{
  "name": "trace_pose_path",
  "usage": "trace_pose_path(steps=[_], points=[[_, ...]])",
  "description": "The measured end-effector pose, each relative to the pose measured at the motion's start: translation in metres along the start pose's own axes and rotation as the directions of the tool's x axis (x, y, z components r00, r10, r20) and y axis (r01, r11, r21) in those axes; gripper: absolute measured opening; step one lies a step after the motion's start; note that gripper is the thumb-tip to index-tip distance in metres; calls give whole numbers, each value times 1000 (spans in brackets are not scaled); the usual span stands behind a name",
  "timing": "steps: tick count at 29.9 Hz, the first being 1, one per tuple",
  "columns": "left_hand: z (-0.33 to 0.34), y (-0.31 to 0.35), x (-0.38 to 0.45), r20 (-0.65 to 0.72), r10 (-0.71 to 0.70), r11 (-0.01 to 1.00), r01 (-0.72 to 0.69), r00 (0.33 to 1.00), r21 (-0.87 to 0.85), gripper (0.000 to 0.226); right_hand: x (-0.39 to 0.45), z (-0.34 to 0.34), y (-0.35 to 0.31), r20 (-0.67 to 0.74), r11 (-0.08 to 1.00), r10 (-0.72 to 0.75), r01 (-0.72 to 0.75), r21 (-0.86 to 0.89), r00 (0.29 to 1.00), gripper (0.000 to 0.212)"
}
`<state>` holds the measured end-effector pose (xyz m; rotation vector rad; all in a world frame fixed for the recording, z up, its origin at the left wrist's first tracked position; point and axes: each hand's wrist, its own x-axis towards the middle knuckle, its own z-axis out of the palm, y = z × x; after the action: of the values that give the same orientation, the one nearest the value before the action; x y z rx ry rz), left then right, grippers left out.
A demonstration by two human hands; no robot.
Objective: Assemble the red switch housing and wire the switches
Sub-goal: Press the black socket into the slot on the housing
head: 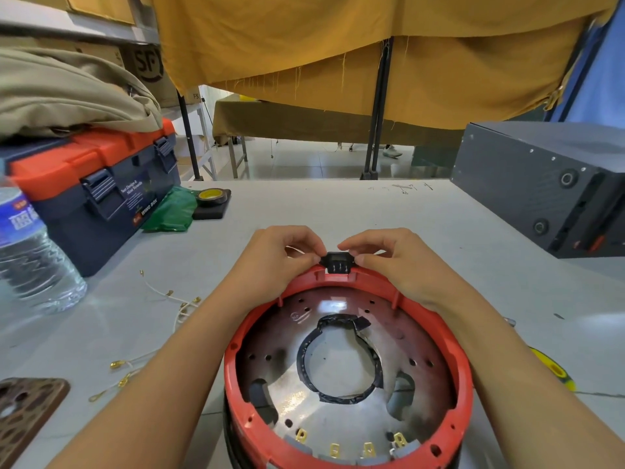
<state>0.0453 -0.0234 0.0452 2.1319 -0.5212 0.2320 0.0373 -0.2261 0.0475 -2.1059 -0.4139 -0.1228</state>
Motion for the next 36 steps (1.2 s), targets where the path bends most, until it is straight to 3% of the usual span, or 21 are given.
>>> trace_pose_path(steps=[28, 36], points=[[4, 4, -1, 43, 37, 988, -43, 998, 147, 27, 0, 0, 4, -20, 993, -40, 38, -112, 999, 29], [5, 8, -4, 70, 54, 989, -62, 996, 130, 14, -3, 2, -1, 13, 988, -93, 94, -126, 996, 27]])
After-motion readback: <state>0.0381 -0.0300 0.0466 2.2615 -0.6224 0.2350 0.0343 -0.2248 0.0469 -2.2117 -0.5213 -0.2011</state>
